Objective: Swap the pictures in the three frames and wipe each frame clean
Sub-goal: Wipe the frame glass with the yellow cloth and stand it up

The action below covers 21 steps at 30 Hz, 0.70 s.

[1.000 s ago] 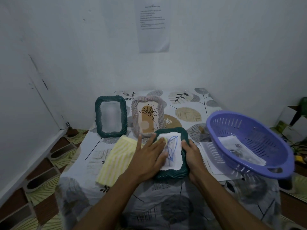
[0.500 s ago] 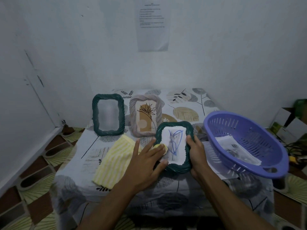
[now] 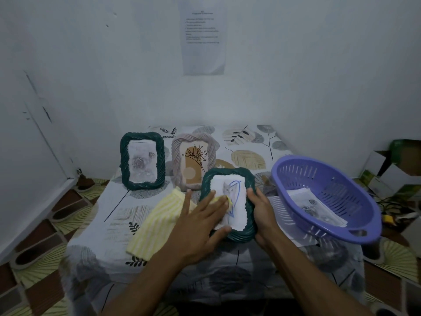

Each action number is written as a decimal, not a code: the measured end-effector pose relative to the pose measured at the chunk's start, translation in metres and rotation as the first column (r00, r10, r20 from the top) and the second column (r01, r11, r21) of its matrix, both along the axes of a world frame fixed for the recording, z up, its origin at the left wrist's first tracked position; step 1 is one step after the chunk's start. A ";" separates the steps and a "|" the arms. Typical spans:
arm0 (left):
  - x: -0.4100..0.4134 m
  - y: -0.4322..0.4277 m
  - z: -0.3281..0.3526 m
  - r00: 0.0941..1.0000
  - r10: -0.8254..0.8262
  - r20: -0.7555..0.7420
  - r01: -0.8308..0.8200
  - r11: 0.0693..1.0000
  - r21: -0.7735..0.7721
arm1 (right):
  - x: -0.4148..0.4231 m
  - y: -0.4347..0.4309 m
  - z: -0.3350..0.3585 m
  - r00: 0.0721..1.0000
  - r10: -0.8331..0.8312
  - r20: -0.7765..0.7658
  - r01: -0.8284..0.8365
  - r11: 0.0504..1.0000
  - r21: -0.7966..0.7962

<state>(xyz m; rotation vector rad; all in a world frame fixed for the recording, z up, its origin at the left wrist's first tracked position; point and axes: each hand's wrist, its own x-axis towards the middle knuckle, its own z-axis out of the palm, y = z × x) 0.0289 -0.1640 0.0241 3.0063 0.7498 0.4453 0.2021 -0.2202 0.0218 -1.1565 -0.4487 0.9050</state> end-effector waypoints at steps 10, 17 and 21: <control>0.001 -0.007 0.001 0.994 -0.107 0.005 0.107 0.994 -0.001 | -0.002 -0.001 0.010 1.000 0.030 0.003 -0.030 0.999 0.035; 0.023 0.010 0.011 0.999 0.027 -0.027 -0.026 0.999 0.045 | -0.010 -0.010 0.006 0.989 0.100 -0.109 -0.094 0.994 0.061; 0.018 -0.006 0.004 0.997 -0.074 -0.030 0.075 0.997 0.034 | -0.004 -0.011 0.005 0.995 0.059 -0.083 -0.055 0.998 0.040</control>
